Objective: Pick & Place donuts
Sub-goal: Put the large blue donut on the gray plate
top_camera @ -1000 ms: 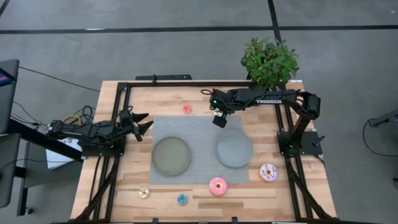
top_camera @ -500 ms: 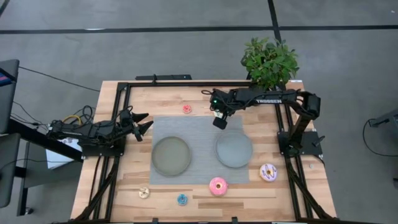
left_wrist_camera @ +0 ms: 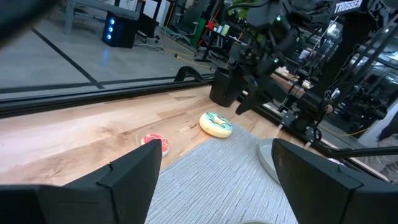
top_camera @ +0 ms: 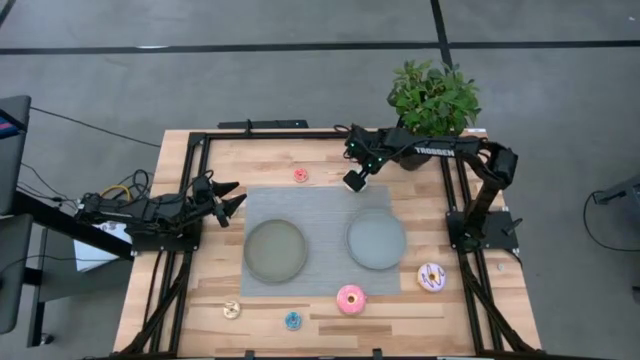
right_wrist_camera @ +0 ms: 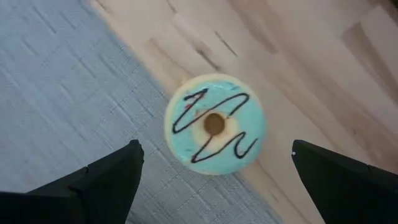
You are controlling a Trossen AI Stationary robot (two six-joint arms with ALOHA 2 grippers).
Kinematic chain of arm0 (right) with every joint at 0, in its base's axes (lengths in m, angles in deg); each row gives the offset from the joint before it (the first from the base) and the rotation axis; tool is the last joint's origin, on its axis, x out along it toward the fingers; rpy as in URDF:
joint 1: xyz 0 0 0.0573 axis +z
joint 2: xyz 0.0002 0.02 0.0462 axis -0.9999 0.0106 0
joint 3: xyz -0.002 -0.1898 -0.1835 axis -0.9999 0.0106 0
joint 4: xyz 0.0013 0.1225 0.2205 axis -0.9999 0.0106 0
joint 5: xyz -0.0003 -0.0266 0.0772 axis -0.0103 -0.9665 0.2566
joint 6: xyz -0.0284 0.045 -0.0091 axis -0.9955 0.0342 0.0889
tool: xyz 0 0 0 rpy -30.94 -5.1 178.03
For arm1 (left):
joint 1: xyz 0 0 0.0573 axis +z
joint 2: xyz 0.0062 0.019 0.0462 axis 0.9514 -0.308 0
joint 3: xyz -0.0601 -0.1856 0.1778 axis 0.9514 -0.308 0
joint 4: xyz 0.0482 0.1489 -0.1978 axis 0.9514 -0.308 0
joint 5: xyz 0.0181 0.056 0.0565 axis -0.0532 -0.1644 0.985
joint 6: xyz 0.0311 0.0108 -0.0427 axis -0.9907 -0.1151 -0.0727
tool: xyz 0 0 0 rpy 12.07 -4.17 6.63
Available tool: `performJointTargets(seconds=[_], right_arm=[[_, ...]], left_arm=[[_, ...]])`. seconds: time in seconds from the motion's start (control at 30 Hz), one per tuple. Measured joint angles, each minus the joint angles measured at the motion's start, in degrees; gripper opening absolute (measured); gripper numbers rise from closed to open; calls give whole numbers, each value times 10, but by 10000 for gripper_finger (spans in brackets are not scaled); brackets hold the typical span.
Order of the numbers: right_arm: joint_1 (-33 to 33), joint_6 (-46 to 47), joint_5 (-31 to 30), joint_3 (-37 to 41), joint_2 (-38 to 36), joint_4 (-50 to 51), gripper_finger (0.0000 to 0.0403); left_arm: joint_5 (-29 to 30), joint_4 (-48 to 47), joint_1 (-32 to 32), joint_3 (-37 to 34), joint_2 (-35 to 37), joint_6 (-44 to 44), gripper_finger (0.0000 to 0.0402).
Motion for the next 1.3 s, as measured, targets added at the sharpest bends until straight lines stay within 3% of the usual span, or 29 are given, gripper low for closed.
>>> performJointTargets(seconds=[0.43, 0.87, 1.3], right_arm=[[2, 0, 17, 0, 2, -9, 396], [20, -36, 18, -2, 94, -9, 393], [25, -36, 14, -5, 74, -13, 395]], left_arm=[[0, 0, 0, 0, 0, 10, 298], [0, 0, 0, 0, 0, 10, 298], [1, 0, 0, 0, 0, 5, 298]])
